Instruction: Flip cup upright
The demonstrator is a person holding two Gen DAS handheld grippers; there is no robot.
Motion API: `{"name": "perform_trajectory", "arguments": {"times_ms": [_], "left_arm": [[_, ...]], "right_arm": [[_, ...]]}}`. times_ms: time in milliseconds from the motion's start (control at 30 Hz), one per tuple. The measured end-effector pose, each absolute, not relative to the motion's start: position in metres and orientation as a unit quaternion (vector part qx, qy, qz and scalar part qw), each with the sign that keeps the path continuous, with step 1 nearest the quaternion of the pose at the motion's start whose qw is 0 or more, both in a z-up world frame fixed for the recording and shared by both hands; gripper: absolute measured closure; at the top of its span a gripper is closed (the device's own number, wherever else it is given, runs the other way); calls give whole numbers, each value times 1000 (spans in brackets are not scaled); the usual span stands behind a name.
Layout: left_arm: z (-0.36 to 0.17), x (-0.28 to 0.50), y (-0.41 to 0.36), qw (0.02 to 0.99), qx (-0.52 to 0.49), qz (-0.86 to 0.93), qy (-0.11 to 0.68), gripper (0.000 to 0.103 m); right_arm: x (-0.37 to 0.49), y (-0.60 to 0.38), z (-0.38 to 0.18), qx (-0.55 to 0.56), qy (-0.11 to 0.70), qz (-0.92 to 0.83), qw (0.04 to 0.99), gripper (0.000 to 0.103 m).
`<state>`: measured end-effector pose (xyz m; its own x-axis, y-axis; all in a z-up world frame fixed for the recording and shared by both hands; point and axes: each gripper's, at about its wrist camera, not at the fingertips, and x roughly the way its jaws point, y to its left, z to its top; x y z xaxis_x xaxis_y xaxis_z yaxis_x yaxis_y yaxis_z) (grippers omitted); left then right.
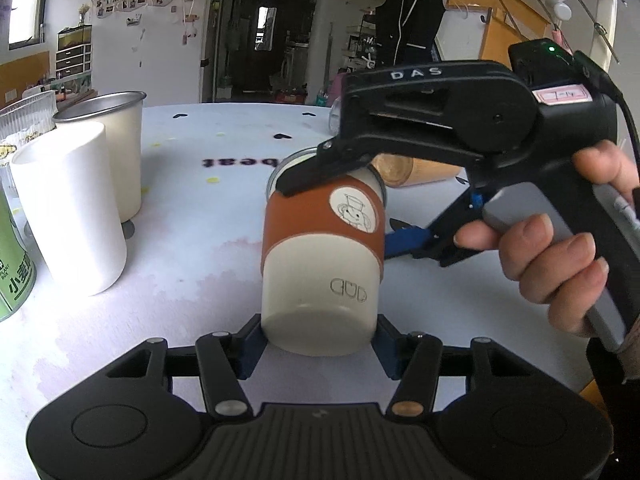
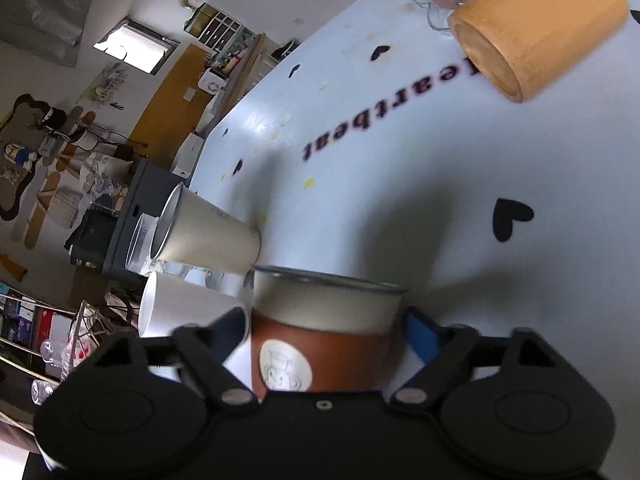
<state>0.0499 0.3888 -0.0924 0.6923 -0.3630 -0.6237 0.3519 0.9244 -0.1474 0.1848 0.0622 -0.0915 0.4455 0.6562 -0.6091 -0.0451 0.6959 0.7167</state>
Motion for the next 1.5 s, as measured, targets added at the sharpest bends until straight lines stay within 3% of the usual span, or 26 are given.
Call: {"name": "perform_trajectory", "arguments": {"times_ms": [333,600,800,933,1100,1500], "left_arm": [[-90,40,397,928,-27,-197,315,43],[-96,30,406,929,-21,-204,310,41],[-100,25,408,927,-18,-209,311,41],[-100,22,410,930,-19,-206,304,29],[-97,21,414,934,-24,-200,296,21],[-101,25,427,938,-39,-178,295,18]], "right_arm": [[125,95,-46,113,338,284,890,24],[79,115,-37,-35,267,311,911,24],[69,118,-40,-50,282,323,902,23],[61,126,-45,-80,293,330,894,29],[69,138,-46,-95,279,320,900,29],[145,158,-52,-77,253,270,926,29]]}}
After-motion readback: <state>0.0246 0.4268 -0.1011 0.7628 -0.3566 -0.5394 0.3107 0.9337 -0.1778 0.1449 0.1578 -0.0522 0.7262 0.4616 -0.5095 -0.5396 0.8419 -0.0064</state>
